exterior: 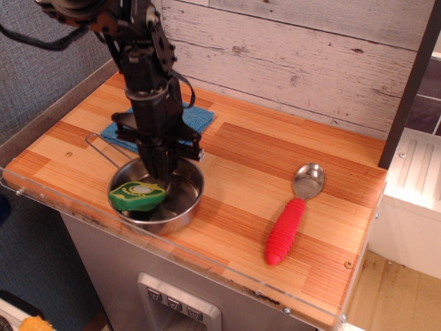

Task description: Move green pepper to right of blue cloth.

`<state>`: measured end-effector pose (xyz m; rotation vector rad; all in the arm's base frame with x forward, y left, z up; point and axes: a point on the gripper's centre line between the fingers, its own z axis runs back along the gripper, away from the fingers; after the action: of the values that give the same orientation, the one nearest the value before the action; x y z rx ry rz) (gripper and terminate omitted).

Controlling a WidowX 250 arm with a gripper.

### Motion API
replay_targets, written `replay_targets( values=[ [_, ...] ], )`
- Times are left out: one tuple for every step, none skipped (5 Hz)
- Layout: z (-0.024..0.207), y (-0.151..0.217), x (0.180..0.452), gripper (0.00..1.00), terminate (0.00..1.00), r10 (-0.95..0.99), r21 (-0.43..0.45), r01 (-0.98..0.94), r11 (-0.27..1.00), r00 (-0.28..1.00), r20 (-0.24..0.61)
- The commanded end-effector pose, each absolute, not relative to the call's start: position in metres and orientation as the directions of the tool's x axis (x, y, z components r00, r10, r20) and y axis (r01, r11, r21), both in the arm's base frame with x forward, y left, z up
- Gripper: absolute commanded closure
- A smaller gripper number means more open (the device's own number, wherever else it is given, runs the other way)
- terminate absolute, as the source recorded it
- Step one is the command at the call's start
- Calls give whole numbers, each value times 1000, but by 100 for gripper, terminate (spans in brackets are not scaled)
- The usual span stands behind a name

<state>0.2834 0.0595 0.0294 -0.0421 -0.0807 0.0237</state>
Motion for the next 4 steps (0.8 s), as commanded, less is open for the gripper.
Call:
replay_targets(
  values=[
    [67, 62, 297, 100, 0, 31, -47, -23, 999, 983, 180],
    [69, 59, 289, 0, 0, 13, -37, -7, 999, 984, 177],
    [67, 53, 275, 0, 0, -16, -5, 17, 1000, 985, 174],
    [62, 47, 265, 0, 0, -16, 17, 13, 1000, 987, 162]
  ],
)
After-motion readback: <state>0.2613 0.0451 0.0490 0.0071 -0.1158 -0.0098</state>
